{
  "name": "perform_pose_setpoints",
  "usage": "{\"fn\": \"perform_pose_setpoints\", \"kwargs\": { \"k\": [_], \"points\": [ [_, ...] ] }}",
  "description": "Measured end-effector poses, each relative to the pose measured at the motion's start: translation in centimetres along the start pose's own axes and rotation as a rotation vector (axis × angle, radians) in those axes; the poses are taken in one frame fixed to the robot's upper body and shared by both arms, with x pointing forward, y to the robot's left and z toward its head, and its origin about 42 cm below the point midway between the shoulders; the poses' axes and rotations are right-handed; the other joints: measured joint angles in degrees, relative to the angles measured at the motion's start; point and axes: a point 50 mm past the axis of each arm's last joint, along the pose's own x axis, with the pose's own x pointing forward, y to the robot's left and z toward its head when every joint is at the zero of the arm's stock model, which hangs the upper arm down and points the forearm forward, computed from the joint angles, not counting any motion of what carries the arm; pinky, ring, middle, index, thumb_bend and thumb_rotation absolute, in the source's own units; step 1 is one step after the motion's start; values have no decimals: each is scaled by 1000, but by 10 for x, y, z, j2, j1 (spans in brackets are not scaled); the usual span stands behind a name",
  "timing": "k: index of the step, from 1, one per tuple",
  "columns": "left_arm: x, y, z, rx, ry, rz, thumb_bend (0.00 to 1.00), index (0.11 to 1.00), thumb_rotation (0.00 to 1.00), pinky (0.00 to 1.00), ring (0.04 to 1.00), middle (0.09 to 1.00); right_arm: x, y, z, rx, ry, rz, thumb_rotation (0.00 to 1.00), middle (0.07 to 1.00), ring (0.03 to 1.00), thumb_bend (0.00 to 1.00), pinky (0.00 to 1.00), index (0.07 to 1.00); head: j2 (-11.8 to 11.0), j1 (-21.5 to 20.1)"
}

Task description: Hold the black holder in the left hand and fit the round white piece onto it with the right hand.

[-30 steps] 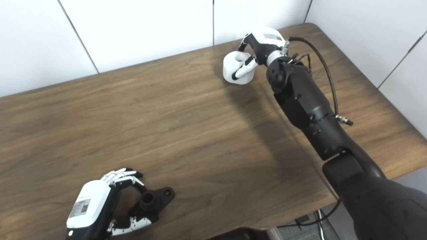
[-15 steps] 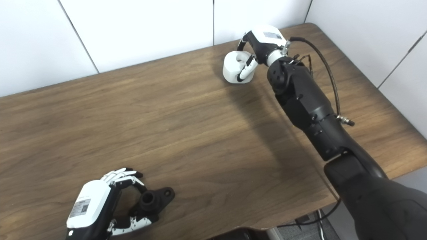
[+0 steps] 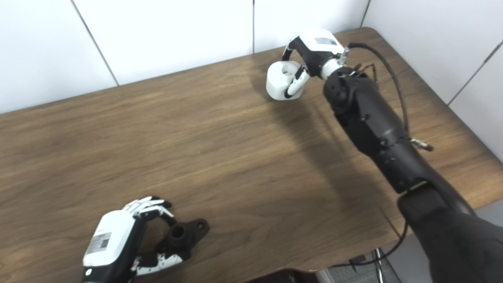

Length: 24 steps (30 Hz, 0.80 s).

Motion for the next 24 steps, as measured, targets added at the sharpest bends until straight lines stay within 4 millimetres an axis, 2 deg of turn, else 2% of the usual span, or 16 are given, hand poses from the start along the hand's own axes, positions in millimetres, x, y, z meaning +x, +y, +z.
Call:
{"fn": "perform_pose_setpoints", "kwargs": {
  "k": [3,10,18,24],
  "points": [
    [3,-3,6,1,0,-4,517,489,47,866,850,767,-12,-12,6,2,-54,-3,148,855,939,521,890,486,15,39],
    [9,-8,16,8,-12,-1,516,489,47,871,851,768,-45,-12,12,19,-147,45,147,851,936,523,892,486,33,80],
    [20,-11,20,9,-25,4,515,489,48,872,853,768,-82,-28,43,10,-296,37,150,849,940,523,887,485,40,78],
    [22,-11,18,13,-12,4,516,489,48,876,855,768,-106,-16,68,59,-358,75,152,845,946,522,893,484,46,58]
  ]
}}
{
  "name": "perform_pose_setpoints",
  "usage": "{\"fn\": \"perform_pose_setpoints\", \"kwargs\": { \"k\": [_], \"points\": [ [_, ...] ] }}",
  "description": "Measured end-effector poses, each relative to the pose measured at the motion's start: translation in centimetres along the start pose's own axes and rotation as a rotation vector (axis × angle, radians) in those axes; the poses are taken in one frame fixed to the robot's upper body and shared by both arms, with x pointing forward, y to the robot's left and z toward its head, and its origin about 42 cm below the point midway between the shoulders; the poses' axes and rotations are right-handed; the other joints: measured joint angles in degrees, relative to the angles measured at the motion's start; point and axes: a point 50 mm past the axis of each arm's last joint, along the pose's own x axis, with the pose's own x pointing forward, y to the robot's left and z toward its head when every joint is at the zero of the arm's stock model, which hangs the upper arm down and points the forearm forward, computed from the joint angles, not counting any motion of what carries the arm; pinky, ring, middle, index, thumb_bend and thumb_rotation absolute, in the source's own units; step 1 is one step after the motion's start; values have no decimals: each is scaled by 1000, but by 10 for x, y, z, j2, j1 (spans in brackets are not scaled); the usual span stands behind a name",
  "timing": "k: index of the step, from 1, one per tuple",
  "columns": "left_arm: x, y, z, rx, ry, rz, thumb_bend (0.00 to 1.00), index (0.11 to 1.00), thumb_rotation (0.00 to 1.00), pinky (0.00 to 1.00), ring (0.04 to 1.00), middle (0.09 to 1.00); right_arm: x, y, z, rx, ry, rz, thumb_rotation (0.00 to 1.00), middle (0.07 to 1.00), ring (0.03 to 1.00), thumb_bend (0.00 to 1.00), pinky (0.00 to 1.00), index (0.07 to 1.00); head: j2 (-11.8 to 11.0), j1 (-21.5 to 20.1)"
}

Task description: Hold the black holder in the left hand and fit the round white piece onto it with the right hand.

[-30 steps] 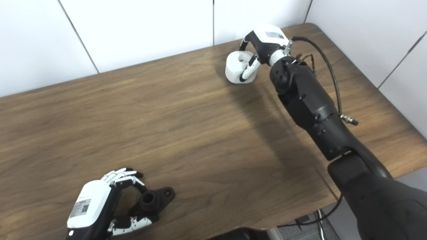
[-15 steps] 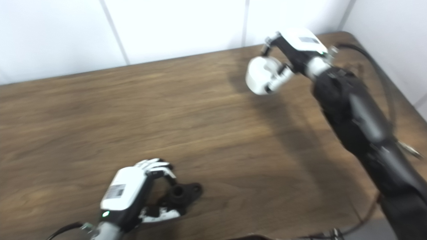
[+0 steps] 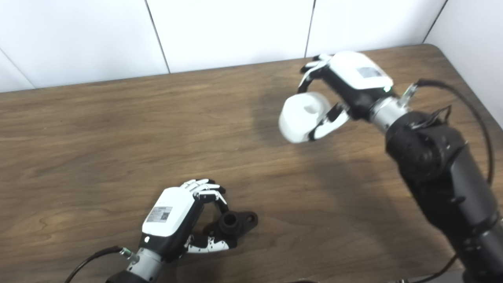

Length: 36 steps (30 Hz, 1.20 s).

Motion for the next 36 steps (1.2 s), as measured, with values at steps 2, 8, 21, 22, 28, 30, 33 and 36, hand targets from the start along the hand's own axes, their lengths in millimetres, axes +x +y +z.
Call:
{"fn": "perform_pose_setpoints", "kwargs": {
  "k": [2,8,21,22,28,30,33,36],
  "points": [
    [1,0,0,1,1,-3,515,489,48,879,858,770,-5,2,8,11,-19,2,153,846,949,522,898,484,0,0],
    [4,3,-1,4,1,-17,515,489,46,879,860,772,-14,6,20,20,-49,12,152,845,951,522,901,484,21,-4],
    [11,8,-3,11,9,-30,514,489,47,884,864,772,-43,5,67,59,-163,6,155,846,943,520,890,484,53,-4],
    [11,8,-3,11,9,-29,514,489,47,880,861,770,-45,5,70,62,-169,8,155,848,943,519,886,484,56,-3],
    [13,9,-3,11,14,-31,514,489,48,877,861,769,-46,10,80,85,-192,57,154,853,941,519,861,484,65,-3],
    [14,10,-3,10,15,-33,514,489,48,878,861,770,-46,11,82,83,-192,60,154,852,939,519,855,484,69,-2],
    [15,11,-3,11,14,-35,514,489,48,880,861,770,-46,12,83,79,-189,71,155,851,938,520,857,484,71,-2],
    [16,11,-2,8,16,-35,514,489,49,883,860,771,-47,16,84,86,-178,84,155,849,935,521,859,484,75,-3]
  ]
}}
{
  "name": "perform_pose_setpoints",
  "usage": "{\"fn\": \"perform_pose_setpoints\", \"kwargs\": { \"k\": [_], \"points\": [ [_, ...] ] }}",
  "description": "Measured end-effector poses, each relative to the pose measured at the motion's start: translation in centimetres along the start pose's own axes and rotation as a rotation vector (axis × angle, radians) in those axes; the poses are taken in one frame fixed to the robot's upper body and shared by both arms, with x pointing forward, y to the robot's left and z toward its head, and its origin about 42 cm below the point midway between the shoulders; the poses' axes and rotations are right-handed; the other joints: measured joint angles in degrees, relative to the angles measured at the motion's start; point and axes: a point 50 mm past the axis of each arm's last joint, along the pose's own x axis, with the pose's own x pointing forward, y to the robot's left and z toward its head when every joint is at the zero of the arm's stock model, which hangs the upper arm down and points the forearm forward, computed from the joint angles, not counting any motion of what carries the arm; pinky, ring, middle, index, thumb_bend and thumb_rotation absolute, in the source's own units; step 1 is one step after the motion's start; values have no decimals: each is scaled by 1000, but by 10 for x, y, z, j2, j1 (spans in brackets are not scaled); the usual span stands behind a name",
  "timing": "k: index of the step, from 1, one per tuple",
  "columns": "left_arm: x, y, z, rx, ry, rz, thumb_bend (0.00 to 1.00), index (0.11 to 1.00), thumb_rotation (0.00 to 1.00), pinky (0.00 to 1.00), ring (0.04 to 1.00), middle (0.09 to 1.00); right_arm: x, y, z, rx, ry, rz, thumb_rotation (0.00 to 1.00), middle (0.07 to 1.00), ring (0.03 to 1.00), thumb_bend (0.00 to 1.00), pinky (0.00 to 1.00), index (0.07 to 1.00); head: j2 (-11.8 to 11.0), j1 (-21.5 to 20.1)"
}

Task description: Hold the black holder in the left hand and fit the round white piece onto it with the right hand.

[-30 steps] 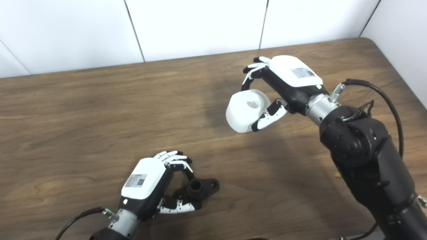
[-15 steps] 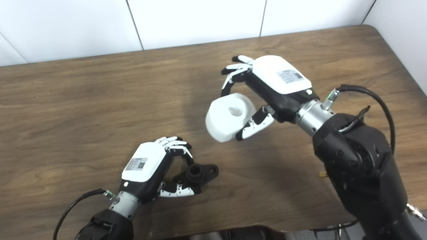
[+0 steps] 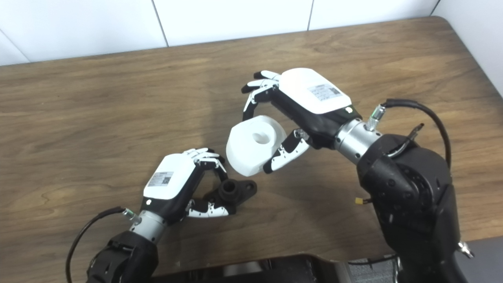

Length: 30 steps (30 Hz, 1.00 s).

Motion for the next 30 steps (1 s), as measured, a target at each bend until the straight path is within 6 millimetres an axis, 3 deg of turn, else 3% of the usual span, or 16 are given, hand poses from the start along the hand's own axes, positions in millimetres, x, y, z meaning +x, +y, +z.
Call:
{"fn": "perform_pose_setpoints", "kwargs": {
  "k": [30],
  "points": [
    [6,2,9,17,19,-10,513,490,52,880,856,771,-3,28,16,9,-43,107,154,838,942,518,895,485,13,13]
  ]
}}
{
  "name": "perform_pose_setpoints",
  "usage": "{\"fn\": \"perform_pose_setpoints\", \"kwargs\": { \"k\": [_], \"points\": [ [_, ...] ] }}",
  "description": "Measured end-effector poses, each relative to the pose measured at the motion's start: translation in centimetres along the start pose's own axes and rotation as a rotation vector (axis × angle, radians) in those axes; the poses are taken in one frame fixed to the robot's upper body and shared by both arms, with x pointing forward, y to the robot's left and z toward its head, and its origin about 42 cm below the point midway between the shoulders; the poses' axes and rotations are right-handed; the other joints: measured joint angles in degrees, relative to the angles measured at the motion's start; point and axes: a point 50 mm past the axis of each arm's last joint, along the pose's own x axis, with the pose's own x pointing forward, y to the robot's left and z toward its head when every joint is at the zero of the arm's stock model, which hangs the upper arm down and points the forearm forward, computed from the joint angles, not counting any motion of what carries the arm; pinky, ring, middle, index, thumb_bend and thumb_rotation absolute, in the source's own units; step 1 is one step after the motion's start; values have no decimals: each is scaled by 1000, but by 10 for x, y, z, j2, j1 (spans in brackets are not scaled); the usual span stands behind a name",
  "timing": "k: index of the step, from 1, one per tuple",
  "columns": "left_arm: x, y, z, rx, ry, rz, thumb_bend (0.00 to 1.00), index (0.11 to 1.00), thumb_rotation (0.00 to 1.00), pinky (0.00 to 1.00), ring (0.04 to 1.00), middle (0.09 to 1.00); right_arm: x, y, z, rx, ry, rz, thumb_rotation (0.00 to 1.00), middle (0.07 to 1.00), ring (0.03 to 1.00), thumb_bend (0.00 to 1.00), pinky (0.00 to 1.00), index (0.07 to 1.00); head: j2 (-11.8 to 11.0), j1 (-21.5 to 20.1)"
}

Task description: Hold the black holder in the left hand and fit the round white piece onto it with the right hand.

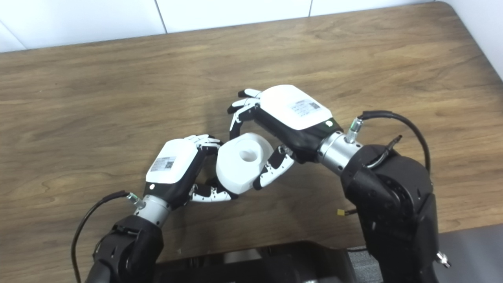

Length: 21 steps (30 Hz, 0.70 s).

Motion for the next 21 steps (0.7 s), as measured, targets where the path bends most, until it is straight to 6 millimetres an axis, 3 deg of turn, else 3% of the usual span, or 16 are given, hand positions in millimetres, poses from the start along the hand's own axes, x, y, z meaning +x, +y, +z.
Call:
{"fn": "perform_pose_setpoints", "kwargs": {
  "k": [21],
  "points": [
    [1,0,2,4,4,2,513,489,51,881,858,774,7,6,3,-29,9,10,155,834,935,517,897,484,2,2]
  ]
}}
